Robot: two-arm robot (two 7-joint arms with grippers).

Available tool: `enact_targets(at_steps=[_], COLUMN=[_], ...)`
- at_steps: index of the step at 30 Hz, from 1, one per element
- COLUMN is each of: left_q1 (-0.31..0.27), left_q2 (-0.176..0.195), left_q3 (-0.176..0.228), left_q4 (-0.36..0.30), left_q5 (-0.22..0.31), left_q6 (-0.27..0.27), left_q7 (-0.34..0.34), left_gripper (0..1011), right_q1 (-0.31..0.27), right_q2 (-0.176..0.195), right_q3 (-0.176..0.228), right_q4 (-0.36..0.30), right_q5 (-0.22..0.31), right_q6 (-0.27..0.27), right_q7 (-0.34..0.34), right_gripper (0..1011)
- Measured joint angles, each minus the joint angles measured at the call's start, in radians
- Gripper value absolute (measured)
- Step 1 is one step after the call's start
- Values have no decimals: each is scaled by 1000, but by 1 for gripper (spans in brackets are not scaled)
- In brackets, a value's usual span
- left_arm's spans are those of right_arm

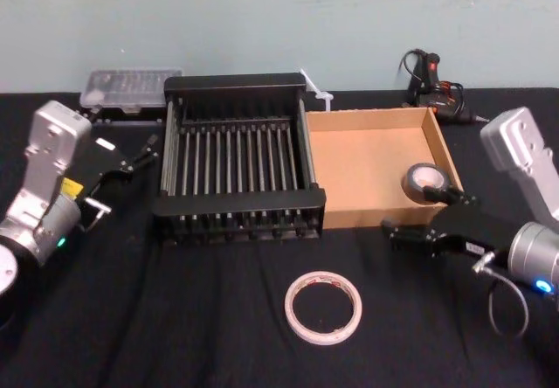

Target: Pick up the white tape and place it into the black box , Pick up the silver tape and place it into the brown box.

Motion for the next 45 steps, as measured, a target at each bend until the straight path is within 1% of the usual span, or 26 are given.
enact_targets(at_steps=[1, 4, 6, 7, 10, 11, 18, 27, 36, 45], left_q1=[0, 0, 0, 0, 0, 0, 0, 0, 0, 0], left_q2=[0, 0, 0, 0, 0, 0, 0, 0, 0, 0], left_q3=[0, 0, 0, 0, 0, 0, 0, 0, 0, 0], left_q4=[0, 0, 0, 0, 0, 0, 0, 0, 0, 0], left_q5=[0, 0, 0, 0, 0, 0, 0, 0, 0, 0], left_q6=[0, 0, 0, 0, 0, 0, 0, 0, 0, 0], left_q7=[0, 0, 0, 0, 0, 0, 0, 0, 0, 0], left_gripper=[1001, 1001, 1001, 1001, 1001, 1001, 1001, 1002, 1001, 1001], right_q1=[-5, -12, -13, -13, -11, -9, 5, 31, 51, 66], right_q2=[12, 30, 37, 42, 49, 53, 66, 66, 46, 28], right_q3=[-12, -36, -49, -62, -78, -90, -136, -187, -214, -230], right_q4=[-9, -23, -29, -32, -35, -35, -32, -9, 26, 58], right_q5=[0, 1, 1, 1, 1, 1, 0, -7, -12, -25], right_q6=[-3, -8, -9, -9, -9, -9, -8, 6, 13, 13], right_q7=[12, 31, 38, 44, 52, 56, 70, 80, 71, 62], right_gripper=[1002, 1002, 1002, 1002, 1002, 1002, 1002, 1002, 1002, 1002])
